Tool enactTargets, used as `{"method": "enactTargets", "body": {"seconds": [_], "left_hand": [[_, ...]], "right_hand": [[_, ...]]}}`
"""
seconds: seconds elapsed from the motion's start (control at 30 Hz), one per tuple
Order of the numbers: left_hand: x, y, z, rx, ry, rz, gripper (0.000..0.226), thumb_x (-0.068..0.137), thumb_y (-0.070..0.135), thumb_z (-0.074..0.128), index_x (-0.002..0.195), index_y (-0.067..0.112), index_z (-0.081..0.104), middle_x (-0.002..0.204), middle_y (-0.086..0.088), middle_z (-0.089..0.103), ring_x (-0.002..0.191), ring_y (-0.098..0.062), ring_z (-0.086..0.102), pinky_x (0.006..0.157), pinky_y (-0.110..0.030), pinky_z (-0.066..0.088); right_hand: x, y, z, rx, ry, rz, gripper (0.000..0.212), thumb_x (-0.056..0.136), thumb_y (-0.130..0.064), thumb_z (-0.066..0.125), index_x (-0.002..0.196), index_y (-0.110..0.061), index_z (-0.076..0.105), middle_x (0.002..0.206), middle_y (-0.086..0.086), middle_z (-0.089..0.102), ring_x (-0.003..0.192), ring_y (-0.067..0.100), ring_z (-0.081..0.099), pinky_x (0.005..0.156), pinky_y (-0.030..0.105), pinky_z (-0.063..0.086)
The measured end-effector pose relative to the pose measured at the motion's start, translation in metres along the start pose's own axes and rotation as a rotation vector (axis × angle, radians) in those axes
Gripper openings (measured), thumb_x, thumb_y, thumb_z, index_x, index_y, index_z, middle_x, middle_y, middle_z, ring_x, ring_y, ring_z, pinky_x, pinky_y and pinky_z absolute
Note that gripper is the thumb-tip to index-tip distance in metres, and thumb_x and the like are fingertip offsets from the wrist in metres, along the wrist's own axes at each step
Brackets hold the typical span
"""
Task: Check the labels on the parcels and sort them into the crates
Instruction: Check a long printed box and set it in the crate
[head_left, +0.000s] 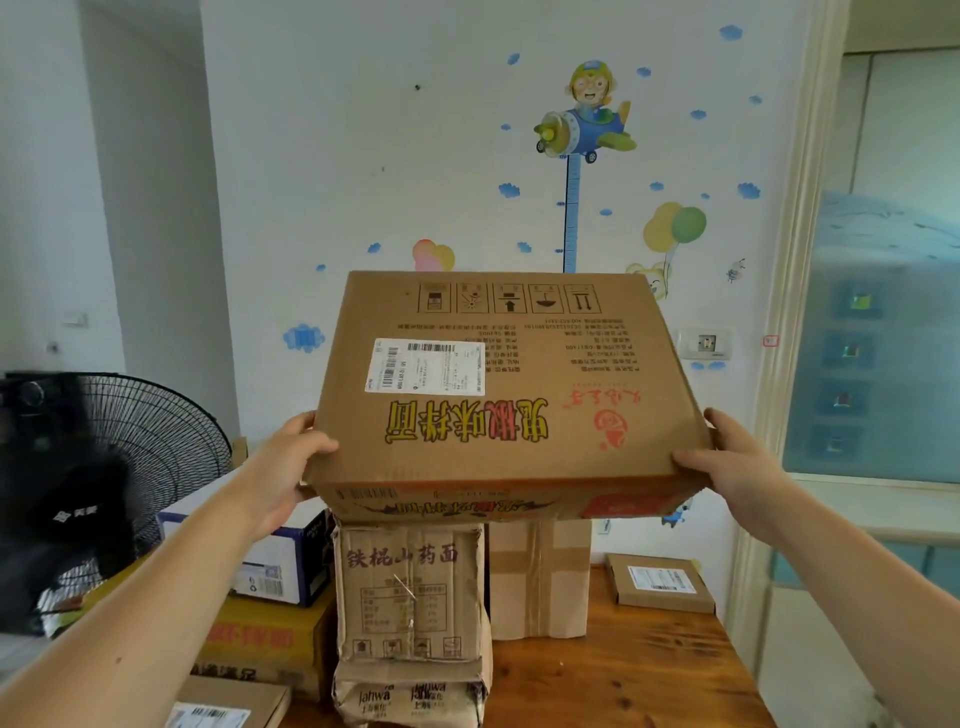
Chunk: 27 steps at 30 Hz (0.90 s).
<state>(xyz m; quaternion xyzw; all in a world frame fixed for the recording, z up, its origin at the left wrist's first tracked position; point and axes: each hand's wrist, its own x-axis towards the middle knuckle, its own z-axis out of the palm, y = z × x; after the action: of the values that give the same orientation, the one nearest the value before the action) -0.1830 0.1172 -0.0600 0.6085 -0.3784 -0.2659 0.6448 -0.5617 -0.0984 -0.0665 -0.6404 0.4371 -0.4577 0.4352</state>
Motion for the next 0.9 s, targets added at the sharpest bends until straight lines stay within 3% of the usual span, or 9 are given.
{"method": "enactTargets", "body": {"seconds": [0.13, 0.23, 0.33, 0.47, 0.63, 0.83, 0.9], "left_hand": [[0.004, 0.001, 0.001, -0.002, 0.076, -0.02, 0.053, 0.096, 0.043, 0.056, 0.134, 0.01, 0.04, 0.123, -0.011, 0.06, 0.113, -0.028, 0.057, 0.101, -0.053, 0.045], [0.004, -0.002, 0.005, 0.003, 0.088, 0.01, 0.059, 0.094, 0.04, 0.06, 0.142, 0.016, 0.035, 0.12, -0.007, 0.06, 0.107, -0.024, 0.059, 0.09, -0.045, 0.049], [0.0, -0.005, 0.009, 0.043, 0.056, 0.038, 0.049, 0.094, 0.032, 0.062, 0.138, 0.019, 0.045, 0.116, -0.003, 0.066, 0.102, -0.019, 0.063, 0.074, -0.033, 0.049], [-0.002, -0.007, 0.01, 0.024, 0.08, 0.067, 0.042, 0.094, 0.027, 0.063, 0.132, 0.022, 0.047, 0.114, -0.001, 0.067, 0.101, -0.019, 0.063, 0.072, -0.032, 0.048], [0.001, -0.009, 0.012, 0.024, 0.096, 0.096, 0.04, 0.093, 0.026, 0.064, 0.129, 0.023, 0.047, 0.113, 0.001, 0.066, 0.102, -0.019, 0.063, 0.076, -0.035, 0.05], [0.004, -0.017, 0.008, 0.028, 0.117, 0.128, 0.048, 0.093, 0.027, 0.063, 0.137, 0.022, 0.043, 0.119, 0.003, 0.063, 0.11, -0.02, 0.06, 0.093, -0.042, 0.047], [0.006, -0.019, 0.005, 0.013, 0.118, 0.137, 0.051, 0.094, 0.026, 0.062, 0.14, 0.023, 0.039, 0.121, 0.004, 0.061, 0.111, -0.019, 0.058, 0.094, -0.041, 0.045]], "right_hand": [[-0.01, -0.002, 0.004, -0.114, -0.129, -0.003, 0.074, 0.085, 0.009, 0.063, 0.145, -0.022, 0.033, 0.119, 0.005, 0.054, 0.103, 0.027, 0.06, 0.089, 0.047, 0.055], [-0.016, -0.005, 0.008, -0.096, -0.173, -0.01, 0.083, 0.083, 0.015, 0.059, 0.145, -0.031, 0.026, 0.111, 0.004, 0.053, 0.099, 0.027, 0.06, 0.075, 0.042, 0.057], [-0.016, -0.007, 0.012, -0.025, -0.106, -0.018, 0.072, 0.09, -0.005, 0.066, 0.146, -0.026, 0.025, 0.108, 0.0, 0.053, 0.098, 0.023, 0.056, 0.085, 0.044, 0.05], [-0.015, -0.01, 0.017, -0.015, 0.011, -0.027, 0.059, 0.096, -0.035, 0.06, 0.144, -0.019, 0.03, 0.116, -0.001, 0.051, 0.109, 0.024, 0.051, 0.09, 0.042, 0.043], [-0.012, -0.006, 0.017, -0.075, 0.038, -0.068, 0.031, 0.099, -0.034, 0.055, 0.127, -0.025, 0.046, 0.118, -0.001, 0.058, 0.107, 0.022, 0.054, 0.091, 0.043, 0.044], [-0.017, -0.004, 0.019, -0.07, 0.066, -0.107, 0.039, 0.096, -0.037, 0.058, 0.132, -0.027, 0.045, 0.118, -0.002, 0.056, 0.109, 0.024, 0.054, 0.095, 0.047, 0.047], [-0.017, -0.006, 0.019, -0.014, 0.063, -0.091, 0.035, 0.099, -0.045, 0.05, 0.13, -0.03, 0.045, 0.115, -0.004, 0.057, 0.109, 0.023, 0.054, 0.098, 0.049, 0.045]]}}
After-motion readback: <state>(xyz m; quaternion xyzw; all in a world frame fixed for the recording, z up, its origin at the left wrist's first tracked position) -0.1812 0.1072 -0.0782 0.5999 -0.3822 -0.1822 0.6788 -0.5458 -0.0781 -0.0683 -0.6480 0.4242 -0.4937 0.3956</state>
